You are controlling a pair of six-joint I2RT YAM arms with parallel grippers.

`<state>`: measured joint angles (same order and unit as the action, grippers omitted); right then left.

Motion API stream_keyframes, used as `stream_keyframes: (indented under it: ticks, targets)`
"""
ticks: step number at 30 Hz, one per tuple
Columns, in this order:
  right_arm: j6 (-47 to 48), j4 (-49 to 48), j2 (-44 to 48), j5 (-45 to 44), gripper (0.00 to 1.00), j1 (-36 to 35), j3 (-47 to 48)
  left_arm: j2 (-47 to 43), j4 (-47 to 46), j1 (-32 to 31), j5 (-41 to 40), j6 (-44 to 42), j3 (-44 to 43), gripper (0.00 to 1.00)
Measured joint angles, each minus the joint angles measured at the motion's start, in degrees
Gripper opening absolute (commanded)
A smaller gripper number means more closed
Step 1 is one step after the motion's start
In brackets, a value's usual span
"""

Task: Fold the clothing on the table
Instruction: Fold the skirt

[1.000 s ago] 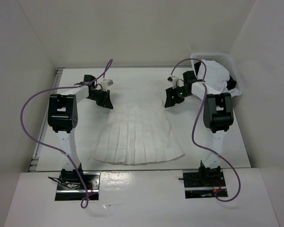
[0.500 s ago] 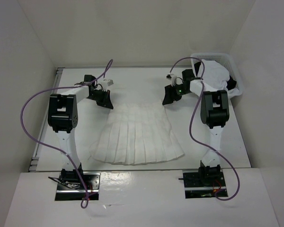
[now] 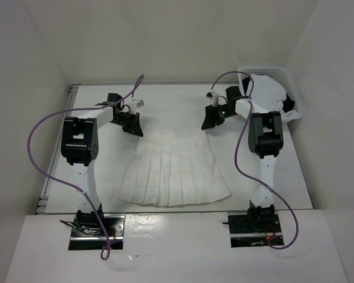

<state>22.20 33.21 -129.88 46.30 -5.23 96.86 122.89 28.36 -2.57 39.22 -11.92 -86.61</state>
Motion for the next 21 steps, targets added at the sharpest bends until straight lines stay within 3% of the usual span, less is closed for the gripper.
stream_keyframes:
  ticks: [10, 13, 14, 17, 21]
  targets:
    - [0.72, 1.09, -0.61, 0.79, 0.38, -0.2, 0.02, 0.02, 0.09, -0.04, -0.11, 0.0, -0.02, 0.0]
    - [1.51, 1.77, -0.76, 0.98, 0.28, -0.42, 0.02, 0.02, 0.09, -0.04, -0.13, 0.0, -0.02, 0.0]
    - [1.75, 2.03, -0.81, 0.98, 0.19, -0.52, 0.02, 0.02, 0.09, -0.04, -0.13, 0.0, -0.02, 0.0]
    - [2.36, 2.84, -1.01, 0.63, 0.02, -1.07, 0.02, 0.02, 0.22, -0.04, -0.13, 0.0, -0.07, 0.0]
    - [2.14, 3.08, -1.07, -0.07, 0.0, -1.44, 0.11, 0.39, 1.53, -0.07, -0.42, -0.04, -1.42, 0.0]
